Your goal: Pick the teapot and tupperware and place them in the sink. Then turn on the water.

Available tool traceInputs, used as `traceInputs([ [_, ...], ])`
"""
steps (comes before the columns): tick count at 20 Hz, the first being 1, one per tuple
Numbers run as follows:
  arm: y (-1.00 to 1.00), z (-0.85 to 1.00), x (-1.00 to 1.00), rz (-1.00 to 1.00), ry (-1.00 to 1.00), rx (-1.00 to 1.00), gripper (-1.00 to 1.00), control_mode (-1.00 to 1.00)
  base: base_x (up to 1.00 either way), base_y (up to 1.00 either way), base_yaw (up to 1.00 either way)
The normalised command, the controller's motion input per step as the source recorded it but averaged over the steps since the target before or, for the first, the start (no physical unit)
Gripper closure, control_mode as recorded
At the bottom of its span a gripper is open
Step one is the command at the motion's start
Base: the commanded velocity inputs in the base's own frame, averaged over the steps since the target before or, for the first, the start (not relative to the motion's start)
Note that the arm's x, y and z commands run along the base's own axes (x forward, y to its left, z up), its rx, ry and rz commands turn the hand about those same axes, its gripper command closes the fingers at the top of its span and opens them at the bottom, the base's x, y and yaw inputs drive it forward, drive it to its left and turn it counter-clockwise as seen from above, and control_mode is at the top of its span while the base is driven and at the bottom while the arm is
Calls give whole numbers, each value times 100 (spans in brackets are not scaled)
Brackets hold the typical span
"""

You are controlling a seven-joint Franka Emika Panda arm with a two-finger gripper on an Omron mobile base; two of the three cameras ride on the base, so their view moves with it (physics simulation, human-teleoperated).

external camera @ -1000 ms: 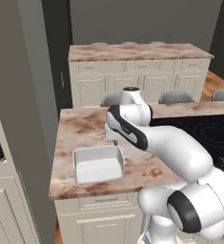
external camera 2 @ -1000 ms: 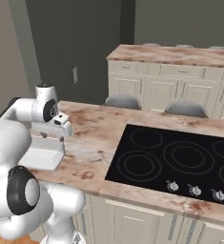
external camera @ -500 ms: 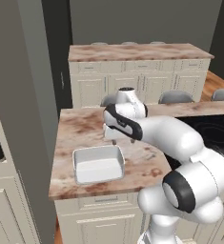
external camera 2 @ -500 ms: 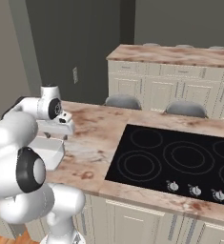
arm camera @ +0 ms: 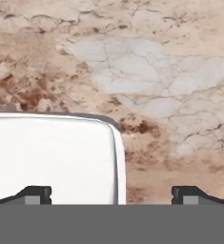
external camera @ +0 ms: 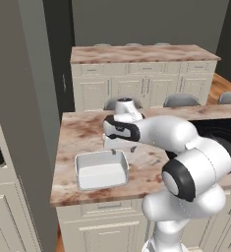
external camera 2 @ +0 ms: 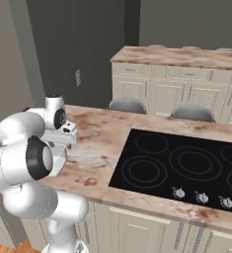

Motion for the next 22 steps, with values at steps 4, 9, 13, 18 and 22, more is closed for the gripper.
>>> traceInputs([
  [4, 0, -41, 0, 0, 1, 0, -100, -100, 0, 0, 0],
  [9, 0, -56, 0, 0, 0, 0, -100, -100, 0, 0, 0],
  [13, 0, -32, 0, 0, 0, 0, -100, -100, 0, 0, 0],
  [18, 0, -15, 0, 0, 0, 0, -100, -100, 0, 0, 0],
  [22, 0, 0, 0, 0, 0, 0, 100, -100, 0, 0, 0],
])
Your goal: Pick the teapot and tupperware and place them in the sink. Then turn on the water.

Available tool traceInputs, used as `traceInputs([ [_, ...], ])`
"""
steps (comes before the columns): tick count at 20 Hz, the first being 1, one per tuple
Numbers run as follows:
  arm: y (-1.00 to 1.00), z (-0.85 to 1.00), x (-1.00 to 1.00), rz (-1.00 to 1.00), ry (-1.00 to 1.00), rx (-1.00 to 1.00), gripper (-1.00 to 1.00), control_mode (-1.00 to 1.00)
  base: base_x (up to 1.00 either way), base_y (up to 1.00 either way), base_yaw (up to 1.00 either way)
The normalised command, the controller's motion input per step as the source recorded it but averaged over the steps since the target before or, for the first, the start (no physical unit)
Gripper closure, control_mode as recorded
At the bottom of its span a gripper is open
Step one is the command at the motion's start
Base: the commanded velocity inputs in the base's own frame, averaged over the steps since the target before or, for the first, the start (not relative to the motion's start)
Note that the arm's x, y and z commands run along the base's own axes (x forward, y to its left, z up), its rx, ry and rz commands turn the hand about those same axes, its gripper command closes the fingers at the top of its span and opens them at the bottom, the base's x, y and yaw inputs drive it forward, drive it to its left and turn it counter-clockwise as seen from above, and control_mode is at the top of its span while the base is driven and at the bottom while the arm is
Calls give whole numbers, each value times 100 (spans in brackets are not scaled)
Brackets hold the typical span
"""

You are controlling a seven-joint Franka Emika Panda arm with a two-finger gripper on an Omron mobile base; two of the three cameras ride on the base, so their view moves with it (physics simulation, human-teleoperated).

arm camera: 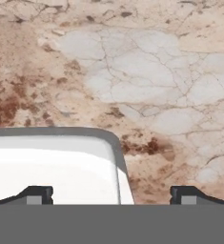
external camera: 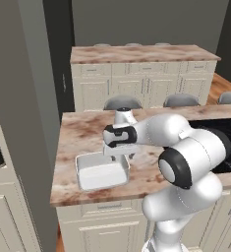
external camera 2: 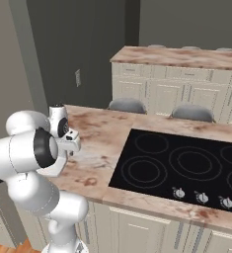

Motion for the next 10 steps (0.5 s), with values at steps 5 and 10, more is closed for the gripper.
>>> traceInputs([
  [5, 0, 0, 0, 0, 0, 0, 100, -100, 0, 0, 0],
  [10, -8, 0, 0, 0, 1, 0, 100, -100, 0, 0, 0],
])
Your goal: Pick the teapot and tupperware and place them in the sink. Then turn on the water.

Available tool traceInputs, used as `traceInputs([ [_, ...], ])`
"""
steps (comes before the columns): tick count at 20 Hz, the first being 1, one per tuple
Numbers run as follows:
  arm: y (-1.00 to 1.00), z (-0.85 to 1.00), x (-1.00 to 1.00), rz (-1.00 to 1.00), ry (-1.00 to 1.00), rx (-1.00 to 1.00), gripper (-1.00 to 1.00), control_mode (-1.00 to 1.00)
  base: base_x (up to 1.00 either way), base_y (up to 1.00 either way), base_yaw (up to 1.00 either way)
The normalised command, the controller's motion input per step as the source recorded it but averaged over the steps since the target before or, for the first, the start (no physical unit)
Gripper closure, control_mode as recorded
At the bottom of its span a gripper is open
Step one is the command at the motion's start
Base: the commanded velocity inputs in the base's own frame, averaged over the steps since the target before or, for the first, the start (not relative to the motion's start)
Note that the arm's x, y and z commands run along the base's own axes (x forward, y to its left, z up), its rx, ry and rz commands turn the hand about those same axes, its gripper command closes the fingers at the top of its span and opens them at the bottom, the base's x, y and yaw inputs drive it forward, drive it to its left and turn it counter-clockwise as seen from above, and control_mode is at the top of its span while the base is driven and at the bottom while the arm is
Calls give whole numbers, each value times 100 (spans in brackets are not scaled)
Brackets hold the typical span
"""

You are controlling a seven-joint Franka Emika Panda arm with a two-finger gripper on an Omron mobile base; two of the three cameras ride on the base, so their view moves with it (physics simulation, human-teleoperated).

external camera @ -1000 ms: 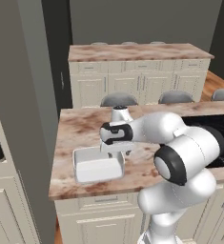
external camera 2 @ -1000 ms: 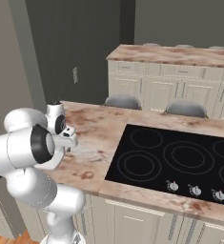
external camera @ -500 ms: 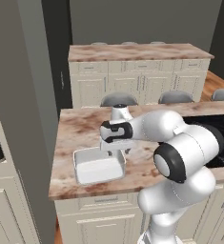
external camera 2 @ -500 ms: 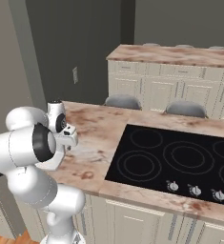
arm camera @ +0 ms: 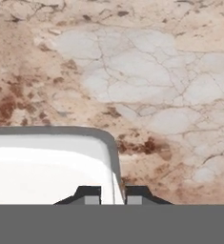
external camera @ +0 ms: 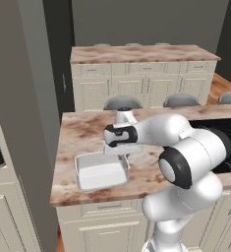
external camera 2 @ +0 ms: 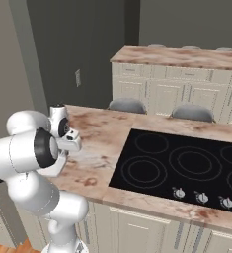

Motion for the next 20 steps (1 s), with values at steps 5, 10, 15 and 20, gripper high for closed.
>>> traceInputs([
  [5, -47, 48, -6, 0, 0, 3, 100, -100, 0, 0, 0],
  [10, -66, 92, -19, 0, 0, 9, 100, -100, 0, 0, 0],
  [15, -54, 100, -37, 1, 0, 10, 100, -100, 0, 0, 0],
  [20, -5, 100, -62, 5, -2, 3, 100, -100, 0, 0, 0],
])
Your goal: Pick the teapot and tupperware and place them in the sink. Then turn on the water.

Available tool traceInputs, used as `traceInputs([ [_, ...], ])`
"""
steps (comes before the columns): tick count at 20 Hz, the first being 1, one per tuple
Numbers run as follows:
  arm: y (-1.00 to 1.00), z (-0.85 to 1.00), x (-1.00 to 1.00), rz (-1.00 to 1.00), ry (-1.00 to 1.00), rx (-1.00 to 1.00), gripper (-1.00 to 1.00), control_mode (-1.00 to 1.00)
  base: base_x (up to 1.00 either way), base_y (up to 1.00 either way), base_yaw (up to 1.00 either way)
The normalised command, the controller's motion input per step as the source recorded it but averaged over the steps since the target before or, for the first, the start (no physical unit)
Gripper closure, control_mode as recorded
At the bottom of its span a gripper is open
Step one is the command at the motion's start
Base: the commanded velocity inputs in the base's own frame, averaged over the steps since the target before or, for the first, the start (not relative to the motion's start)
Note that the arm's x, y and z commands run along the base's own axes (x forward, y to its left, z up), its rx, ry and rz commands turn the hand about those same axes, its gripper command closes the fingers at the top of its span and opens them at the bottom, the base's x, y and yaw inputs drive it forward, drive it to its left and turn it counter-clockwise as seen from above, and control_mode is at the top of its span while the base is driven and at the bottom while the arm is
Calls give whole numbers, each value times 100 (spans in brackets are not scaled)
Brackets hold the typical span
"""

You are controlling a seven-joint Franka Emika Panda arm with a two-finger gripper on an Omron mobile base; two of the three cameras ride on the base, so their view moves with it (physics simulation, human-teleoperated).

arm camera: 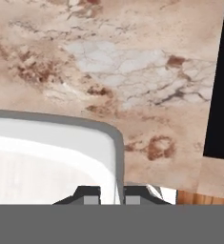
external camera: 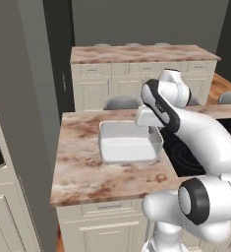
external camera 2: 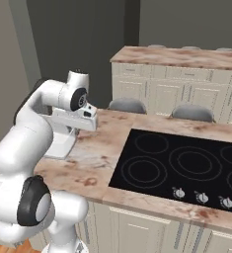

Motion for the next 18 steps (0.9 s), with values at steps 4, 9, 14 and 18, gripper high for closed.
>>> traceInputs([
  [4, 0, 89, -72, 9, -3, 0, 100, -100, 0, 0, 0],
  [9, 9, 42, -41, 3, 0, -4, 100, -100, 0, 0, 0],
  [14, 1, 2, -2, 0, 0, -1, 100, -100, 0, 0, 0],
  [18, 0, 0, 0, 0, 0, 0, 100, 100, -33, -15, -3],
])
